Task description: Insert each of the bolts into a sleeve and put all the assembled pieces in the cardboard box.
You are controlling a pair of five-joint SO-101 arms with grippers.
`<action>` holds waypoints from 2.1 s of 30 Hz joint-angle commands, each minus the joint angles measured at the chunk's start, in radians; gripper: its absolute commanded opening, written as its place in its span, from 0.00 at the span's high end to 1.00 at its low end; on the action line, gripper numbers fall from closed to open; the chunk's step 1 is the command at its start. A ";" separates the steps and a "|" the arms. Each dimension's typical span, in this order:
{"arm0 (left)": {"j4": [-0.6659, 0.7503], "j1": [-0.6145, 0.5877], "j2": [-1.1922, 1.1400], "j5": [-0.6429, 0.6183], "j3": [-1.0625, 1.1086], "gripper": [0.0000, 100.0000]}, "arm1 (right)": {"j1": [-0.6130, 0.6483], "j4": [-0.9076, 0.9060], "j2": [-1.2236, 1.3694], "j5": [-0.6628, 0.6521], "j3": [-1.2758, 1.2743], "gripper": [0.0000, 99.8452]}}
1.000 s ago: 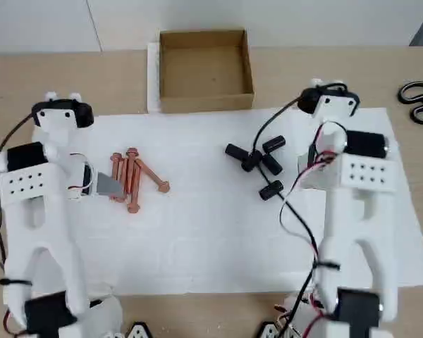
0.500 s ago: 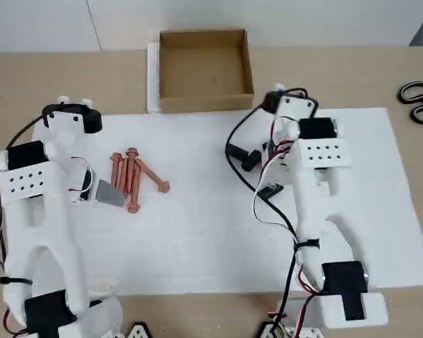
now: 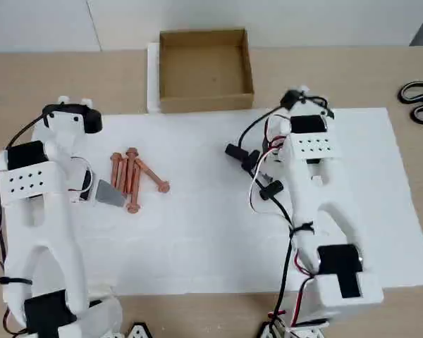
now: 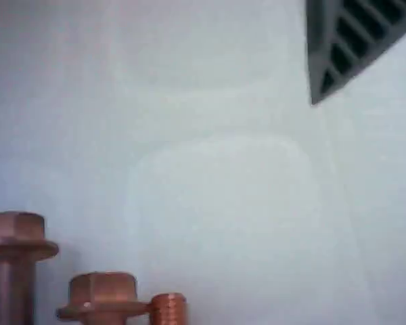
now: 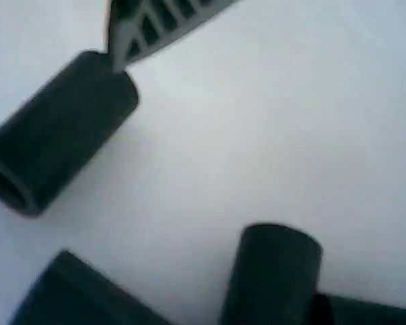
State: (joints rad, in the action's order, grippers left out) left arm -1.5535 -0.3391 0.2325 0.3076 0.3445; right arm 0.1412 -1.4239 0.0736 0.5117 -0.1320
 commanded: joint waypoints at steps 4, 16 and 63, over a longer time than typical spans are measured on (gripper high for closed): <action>-0.002 0.000 -0.002 0.005 -0.045 0.65 | 0.041 -0.002 -0.002 0.012 0.048 0.80; -0.006 -0.003 -0.002 0.005 -0.044 0.65 | 0.051 0.073 0.151 0.011 0.046 0.81; -0.040 0.000 0.000 -0.032 -0.050 0.65 | 0.019 -0.182 0.159 -0.167 0.258 1.00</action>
State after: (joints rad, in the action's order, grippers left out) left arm -1.5719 -0.3406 0.2248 0.3061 0.3445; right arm 0.1672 -1.5052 0.2516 0.4181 0.0169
